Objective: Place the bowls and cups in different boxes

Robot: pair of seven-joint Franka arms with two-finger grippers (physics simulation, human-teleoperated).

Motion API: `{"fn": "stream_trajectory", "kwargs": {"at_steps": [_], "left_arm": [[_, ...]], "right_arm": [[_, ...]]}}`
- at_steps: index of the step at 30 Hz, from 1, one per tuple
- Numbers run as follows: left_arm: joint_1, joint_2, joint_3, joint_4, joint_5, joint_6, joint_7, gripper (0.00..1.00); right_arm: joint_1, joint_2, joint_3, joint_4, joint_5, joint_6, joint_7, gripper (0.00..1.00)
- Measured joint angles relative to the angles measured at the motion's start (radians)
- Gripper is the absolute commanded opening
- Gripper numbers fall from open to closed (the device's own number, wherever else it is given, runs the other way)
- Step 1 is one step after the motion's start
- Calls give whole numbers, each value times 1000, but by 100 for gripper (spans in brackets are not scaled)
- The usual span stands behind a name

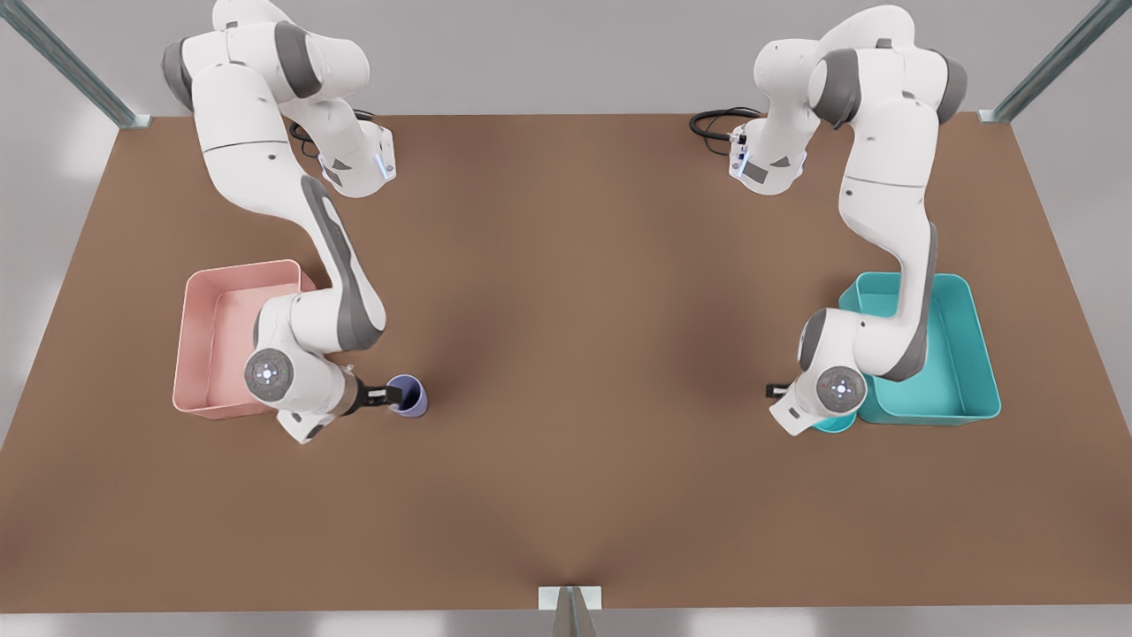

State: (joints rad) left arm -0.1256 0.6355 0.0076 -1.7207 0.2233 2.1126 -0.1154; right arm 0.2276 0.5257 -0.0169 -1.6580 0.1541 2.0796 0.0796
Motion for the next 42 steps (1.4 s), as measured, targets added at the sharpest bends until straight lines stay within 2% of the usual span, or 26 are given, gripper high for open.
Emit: {"fn": "stream_trajectory", "kwargs": {"at_steps": [9,10,11,12,14,16,19,20,22,23,24,25,26,29,33,38,42], "left_arm": [[25,42,8,-9,13,78,-9,100],[26,43,8,-9,14,77,-11,90],[25,43,9,-9,14,76,-13,72],[25,43,9,-9,15,75,-17,66],[22,43,9,-7,22,72,-26,39],[16,40,8,-5,23,70,-47,21],[-11,32,8,-1,-14,70,-78,21],[-18,22,8,1,-33,70,-88,21],[-26,-3,7,3,-60,66,-105,21],[-33,-38,7,4,-67,53,-113,21],[-41,-91,6,7,-72,31,-121,21],[-43,-151,7,25,-70,-6,-128,21],[-32,-203,7,52,-65,-52,-134,21],[57,-292,17,109,-57,-190,-152,21],[138,-245,128,96,-60,-250,-170,21],[168,-183,197,-139,-90,-120,-188,21],[217,-135,203,-229,-102,5,-197,21]], "right_arm": [[6,4,8,-84,3,66,29,100],[5,5,8,-92,2,72,31,100],[5,6,8,-99,1,77,34,100],[6,9,9,-106,1,81,36,100],[8,22,9,-112,0,88,40,100],[8,34,9,-115,0,96,44,100],[8,47,9,-116,1,105,50,96],[9,51,9,-116,1,107,51,90],[9,57,9,-115,4,110,53,50],[9,59,9,-114,7,112,53,48],[9,62,9,-111,12,113,51,40],[11,66,9,-107,19,114,48,26],[12,67,10,-103,26,115,43,21],[13,60,10,-88,22,114,41,21],[-7,-22,10,-78,14,105,38,21],[-174,-218,0,-99,3,-22,-28,21],[-348,-271,-3,-108,-73,-129,-109,21]]}}
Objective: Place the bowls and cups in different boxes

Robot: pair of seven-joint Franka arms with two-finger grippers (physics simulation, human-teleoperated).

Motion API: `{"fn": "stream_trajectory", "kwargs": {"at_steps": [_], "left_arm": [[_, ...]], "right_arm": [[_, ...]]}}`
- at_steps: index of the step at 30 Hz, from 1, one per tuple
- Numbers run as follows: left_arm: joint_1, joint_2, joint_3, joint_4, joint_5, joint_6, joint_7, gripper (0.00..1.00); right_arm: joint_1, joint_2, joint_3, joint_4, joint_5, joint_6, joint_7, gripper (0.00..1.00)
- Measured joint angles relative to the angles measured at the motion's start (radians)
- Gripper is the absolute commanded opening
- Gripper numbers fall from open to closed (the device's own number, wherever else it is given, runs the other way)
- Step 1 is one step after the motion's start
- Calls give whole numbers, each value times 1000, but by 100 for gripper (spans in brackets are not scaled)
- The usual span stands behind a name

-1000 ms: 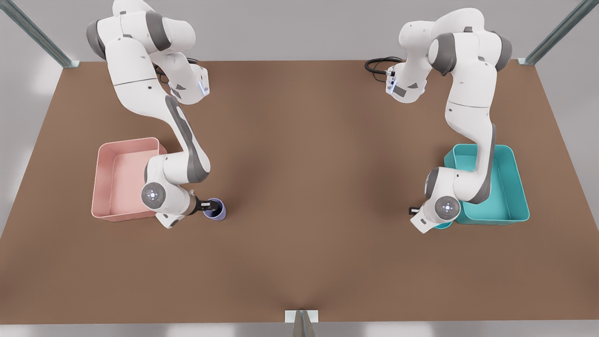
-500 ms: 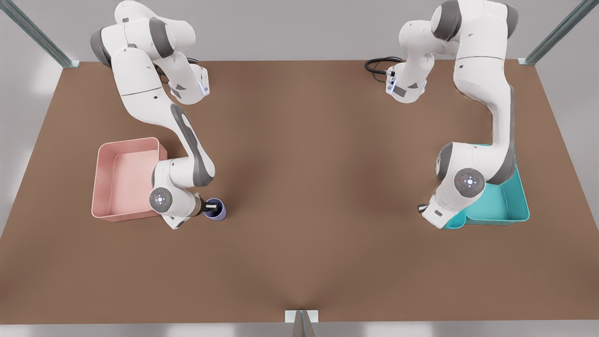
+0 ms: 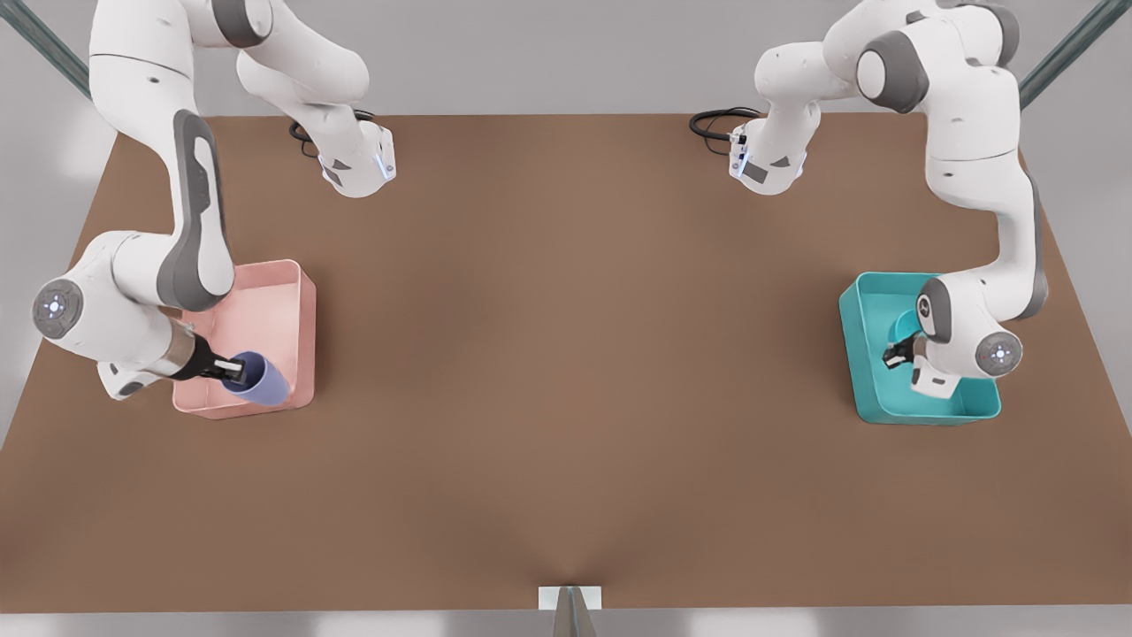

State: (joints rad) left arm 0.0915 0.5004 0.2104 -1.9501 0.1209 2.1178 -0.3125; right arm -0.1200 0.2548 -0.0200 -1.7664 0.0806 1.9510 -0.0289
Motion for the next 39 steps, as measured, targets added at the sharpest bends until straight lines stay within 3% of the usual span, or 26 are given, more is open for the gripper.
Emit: {"fn": "stream_trajectory", "kwargs": {"at_steps": [1,2,3,5,7,10,12,15,21,22,29,33,39], "left_arm": [[11,3,1,-5,-2,22,-1,26],[20,5,1,-7,-4,40,1,83],[25,5,1,-8,-8,56,4,100],[24,-30,0,0,-28,60,20,100],[19,-105,-34,103,-56,-22,42,100],[7,-200,-285,373,-54,-260,52,100],[-25,-246,-393,452,-42,-384,60,100],[-63,-241,-431,543,-30,-521,78,100],[-83,-235,-466,558,-26,-683,104,100],[-82,-236,-468,557,-27,-699,107,100],[-76,-235,-471,557,-29,-768,127,100],[-75,-234,-471,554,-29,-787,134,100],[-74,-237,-471,555,-29,-809,144,100]], "right_arm": [[-30,-3,0,-10,-22,-19,-20,21],[-51,-4,0,-23,-40,-34,-40,21],[-64,-4,-1,-37,-54,-47,-59,21],[-73,0,-2,-65,-75,-58,-93,21],[-84,4,-3,-113,-94,-38,-124,21],[-91,63,-3,-142,-109,34,-165,21],[-98,106,-2,-144,-112,94,-188,21],[-113,163,-2,-142,-113,179,-219,21],[-115,219,0,-142,-106,278,-267,23],[-115,222,1,-142,-108,285,-272,100],[-114,204,10,-126,-161,289,-240,100],[-108,142,20,-60,-116,199,-258,100],[-60,33,44,258,-82,-134,-259,100]]}}
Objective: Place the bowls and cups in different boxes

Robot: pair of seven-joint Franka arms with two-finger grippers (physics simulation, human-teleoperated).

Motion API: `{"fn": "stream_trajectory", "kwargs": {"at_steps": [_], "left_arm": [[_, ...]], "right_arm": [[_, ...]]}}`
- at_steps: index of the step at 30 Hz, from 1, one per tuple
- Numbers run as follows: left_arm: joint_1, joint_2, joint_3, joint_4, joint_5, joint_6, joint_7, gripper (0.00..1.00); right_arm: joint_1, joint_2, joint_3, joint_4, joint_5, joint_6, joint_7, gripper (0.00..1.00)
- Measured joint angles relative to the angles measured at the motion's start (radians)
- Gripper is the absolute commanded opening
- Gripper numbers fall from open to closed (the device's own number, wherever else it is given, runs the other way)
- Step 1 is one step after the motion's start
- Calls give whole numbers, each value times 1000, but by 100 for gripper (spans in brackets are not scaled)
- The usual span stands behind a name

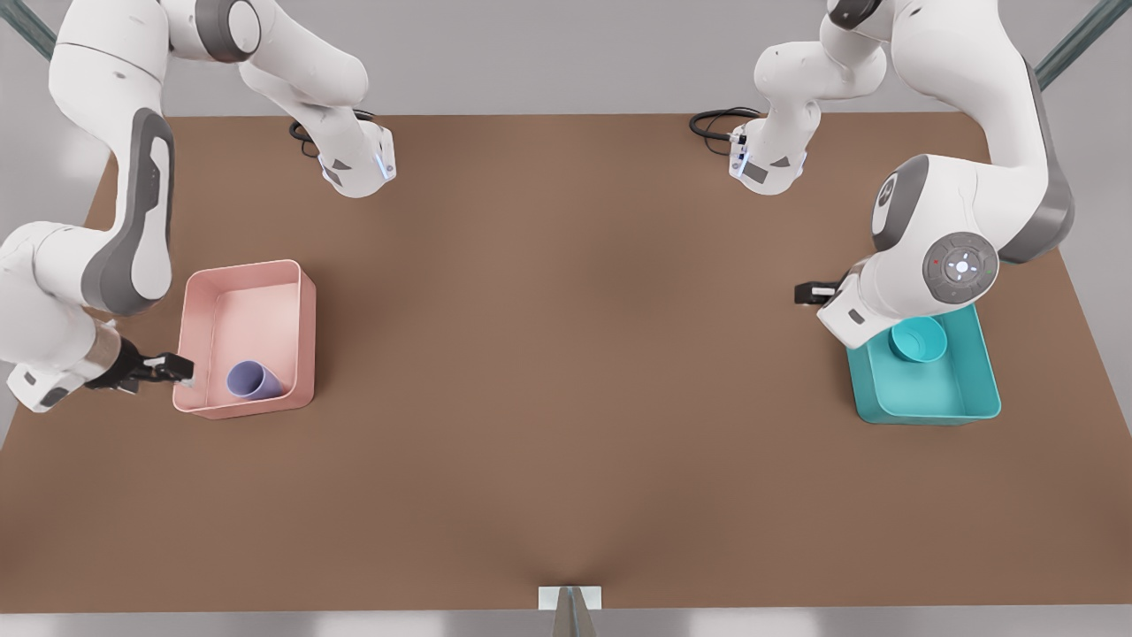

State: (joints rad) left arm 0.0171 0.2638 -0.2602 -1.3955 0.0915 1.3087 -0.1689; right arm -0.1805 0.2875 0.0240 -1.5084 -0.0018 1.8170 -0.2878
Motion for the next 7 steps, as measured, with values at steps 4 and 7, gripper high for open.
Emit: {"fn": "stream_trajectory", "kwargs": {"at_steps": [4,7], "left_arm": [[4,1,1,1,-7,-6,5,100],[3,4,2,1,-16,-8,8,100]], "right_arm": [[65,-115,13,38,12,-177,54,100],[63,-152,13,10,21,-250,87,100]]}}
